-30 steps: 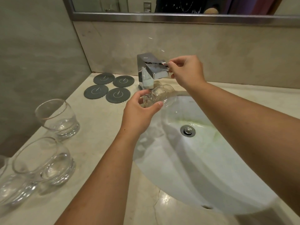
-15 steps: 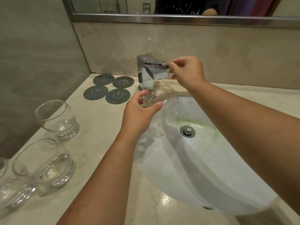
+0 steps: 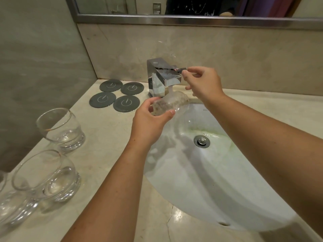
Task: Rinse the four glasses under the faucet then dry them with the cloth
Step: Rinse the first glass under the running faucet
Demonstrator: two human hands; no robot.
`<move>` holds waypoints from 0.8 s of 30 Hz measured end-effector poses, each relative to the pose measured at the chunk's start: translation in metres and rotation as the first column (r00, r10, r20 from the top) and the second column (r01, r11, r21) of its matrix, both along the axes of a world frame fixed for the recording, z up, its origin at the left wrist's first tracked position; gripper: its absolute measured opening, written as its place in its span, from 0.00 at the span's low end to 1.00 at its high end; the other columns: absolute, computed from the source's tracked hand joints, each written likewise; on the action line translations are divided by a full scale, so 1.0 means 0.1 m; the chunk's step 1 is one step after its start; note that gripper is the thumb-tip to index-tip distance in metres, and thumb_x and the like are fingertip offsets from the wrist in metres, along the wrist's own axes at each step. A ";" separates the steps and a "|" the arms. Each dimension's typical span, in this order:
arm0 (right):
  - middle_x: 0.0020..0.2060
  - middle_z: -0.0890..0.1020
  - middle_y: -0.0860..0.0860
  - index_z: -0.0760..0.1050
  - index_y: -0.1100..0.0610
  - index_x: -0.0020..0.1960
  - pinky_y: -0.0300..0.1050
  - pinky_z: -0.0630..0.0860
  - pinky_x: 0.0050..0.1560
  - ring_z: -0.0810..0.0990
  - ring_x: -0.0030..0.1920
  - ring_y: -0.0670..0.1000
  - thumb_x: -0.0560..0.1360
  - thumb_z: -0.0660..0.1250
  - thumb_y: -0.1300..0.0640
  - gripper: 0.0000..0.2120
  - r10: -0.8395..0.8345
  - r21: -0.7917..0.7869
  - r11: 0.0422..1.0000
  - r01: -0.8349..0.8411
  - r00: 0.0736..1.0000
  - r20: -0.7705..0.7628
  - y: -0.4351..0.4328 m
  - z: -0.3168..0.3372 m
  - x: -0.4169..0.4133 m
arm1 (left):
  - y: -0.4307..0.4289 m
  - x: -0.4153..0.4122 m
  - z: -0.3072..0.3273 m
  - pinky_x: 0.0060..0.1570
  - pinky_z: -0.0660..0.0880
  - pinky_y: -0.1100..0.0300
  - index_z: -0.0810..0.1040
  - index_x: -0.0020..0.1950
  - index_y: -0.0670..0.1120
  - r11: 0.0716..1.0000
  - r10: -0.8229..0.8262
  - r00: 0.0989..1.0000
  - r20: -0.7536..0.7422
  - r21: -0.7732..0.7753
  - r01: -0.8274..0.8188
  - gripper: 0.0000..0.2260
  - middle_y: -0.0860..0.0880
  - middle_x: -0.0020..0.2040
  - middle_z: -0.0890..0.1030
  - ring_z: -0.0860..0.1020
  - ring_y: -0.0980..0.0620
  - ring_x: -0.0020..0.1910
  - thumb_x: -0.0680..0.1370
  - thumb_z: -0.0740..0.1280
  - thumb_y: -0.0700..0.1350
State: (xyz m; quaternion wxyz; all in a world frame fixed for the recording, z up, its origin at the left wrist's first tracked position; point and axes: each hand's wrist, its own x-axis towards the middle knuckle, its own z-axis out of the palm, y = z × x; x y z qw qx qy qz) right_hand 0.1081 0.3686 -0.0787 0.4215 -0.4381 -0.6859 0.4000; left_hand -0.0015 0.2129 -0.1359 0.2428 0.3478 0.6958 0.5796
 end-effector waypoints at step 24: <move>0.79 0.68 0.42 0.61 0.41 0.82 0.46 0.70 0.73 0.68 0.77 0.44 0.73 0.81 0.50 0.45 0.326 -0.053 0.945 -0.322 0.929 0.173 -0.69 -0.79 0.47 | 0.20 0.14 0.19 0.49 0.72 0.71 0.74 0.71 0.53 0.995 0.041 0.980 -0.196 -0.084 -0.058 0.29 0.60 0.60 0.78 0.78 0.59 0.60 0.74 0.81 0.55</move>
